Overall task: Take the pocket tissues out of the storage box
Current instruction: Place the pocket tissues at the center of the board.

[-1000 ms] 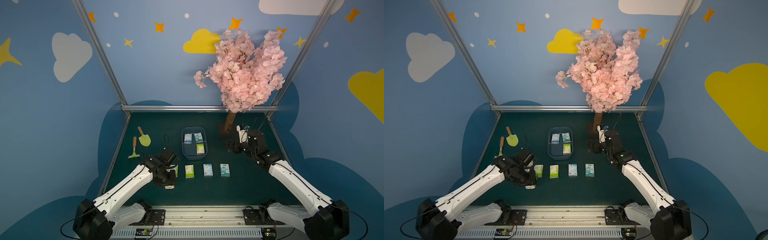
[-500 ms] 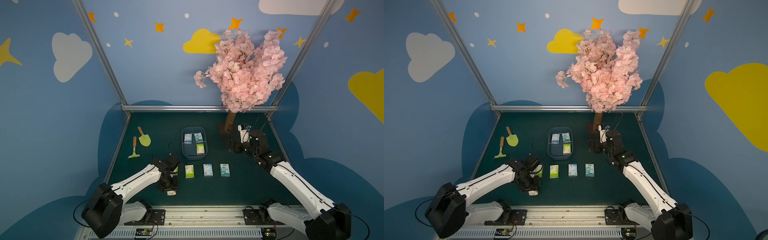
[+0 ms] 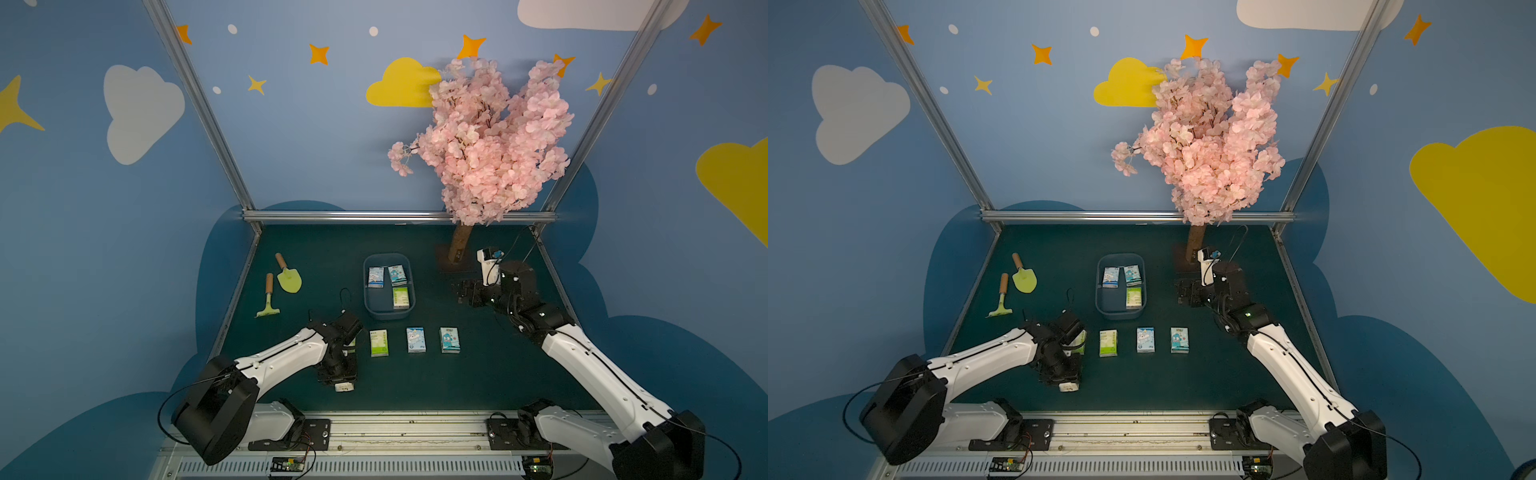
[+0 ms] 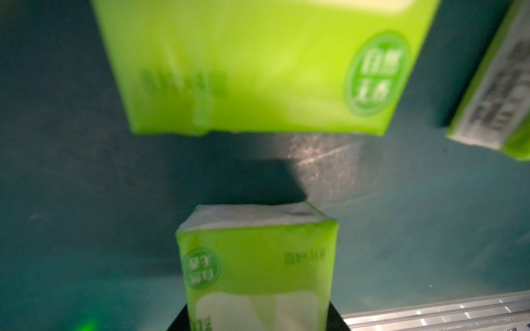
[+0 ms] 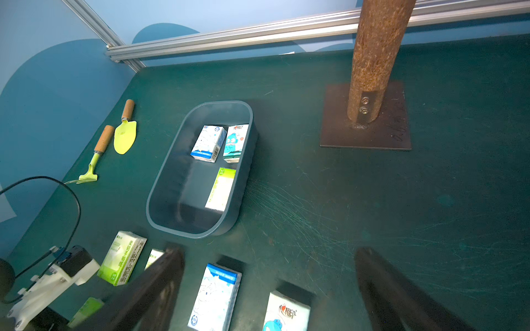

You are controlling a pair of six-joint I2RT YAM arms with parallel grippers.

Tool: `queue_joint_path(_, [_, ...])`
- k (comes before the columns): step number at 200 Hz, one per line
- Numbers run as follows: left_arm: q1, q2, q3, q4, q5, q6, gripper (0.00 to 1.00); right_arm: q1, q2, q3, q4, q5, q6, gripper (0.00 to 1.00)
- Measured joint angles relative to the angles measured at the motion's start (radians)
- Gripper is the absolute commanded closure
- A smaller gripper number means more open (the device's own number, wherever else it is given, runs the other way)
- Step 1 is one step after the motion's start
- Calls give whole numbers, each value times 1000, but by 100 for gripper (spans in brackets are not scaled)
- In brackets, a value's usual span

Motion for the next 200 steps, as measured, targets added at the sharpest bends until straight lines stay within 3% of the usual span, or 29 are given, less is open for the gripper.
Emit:
queue_joint_path(107, [0,-17,22,-40,-59,6,11,-1,-5,0,-10,12,0,2])
queue_joint_path(200, [58,-77,363,-150,-205,45,2,-2,-11,0,-11,22,1,2])
